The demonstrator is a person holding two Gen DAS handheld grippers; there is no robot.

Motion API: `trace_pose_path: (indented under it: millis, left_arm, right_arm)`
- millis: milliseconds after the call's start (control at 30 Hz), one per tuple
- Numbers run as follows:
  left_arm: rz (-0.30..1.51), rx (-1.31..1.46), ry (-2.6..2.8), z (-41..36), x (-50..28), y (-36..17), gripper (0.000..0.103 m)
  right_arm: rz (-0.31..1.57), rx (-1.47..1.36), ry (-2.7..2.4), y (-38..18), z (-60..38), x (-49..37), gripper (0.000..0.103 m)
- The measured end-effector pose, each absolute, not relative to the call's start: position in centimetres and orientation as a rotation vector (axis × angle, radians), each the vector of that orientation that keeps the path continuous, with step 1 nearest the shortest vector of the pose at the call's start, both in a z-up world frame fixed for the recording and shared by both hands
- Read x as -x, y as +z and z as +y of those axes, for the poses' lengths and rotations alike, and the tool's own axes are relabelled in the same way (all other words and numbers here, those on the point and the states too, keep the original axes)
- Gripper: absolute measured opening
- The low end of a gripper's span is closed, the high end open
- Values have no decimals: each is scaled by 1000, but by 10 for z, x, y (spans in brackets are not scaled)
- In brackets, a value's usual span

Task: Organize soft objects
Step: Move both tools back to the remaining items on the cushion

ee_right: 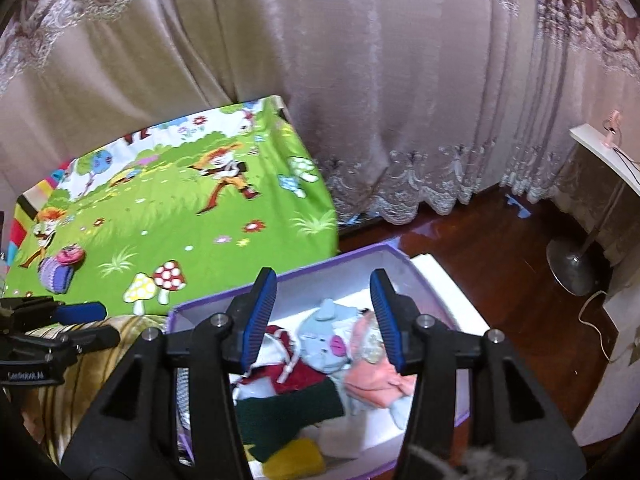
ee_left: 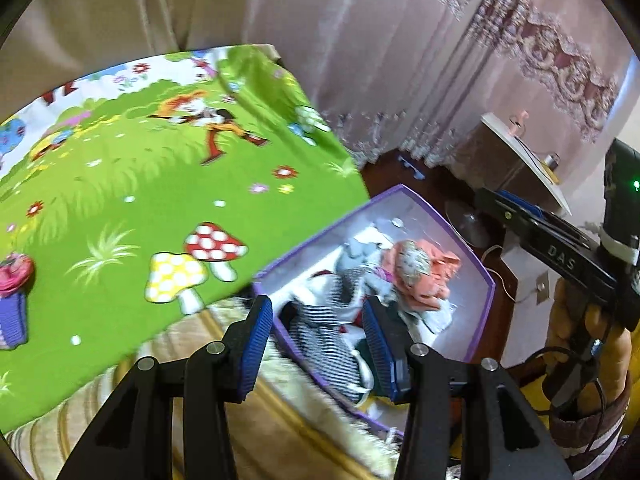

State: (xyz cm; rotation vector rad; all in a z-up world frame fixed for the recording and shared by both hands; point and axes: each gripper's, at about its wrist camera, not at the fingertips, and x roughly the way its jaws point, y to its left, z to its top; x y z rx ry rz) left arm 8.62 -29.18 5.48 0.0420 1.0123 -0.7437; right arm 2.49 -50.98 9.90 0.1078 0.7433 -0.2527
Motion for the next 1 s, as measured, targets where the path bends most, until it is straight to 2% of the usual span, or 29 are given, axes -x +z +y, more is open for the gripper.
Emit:
trace_pose_path:
  millis: [500, 600, 733, 1000]
  left_arm:
    - [1028, 119, -513, -171, -137, 45, 48]
    - [1043, 193, -437, -137, -148, 41, 49]
    - [1058, 245, -322, -97, -158, 33, 57]
    - [1133, 424, -96, -18, -175, 1, 59]
  right_arm:
    - [783, -20, -66, 96, -427, -73, 53]
    - [785, -3, -25, 97, -407, -85, 56]
    - [790, 33, 38, 94, -378, -104, 57]
    - [830, 75, 162, 79, -321, -142, 60]
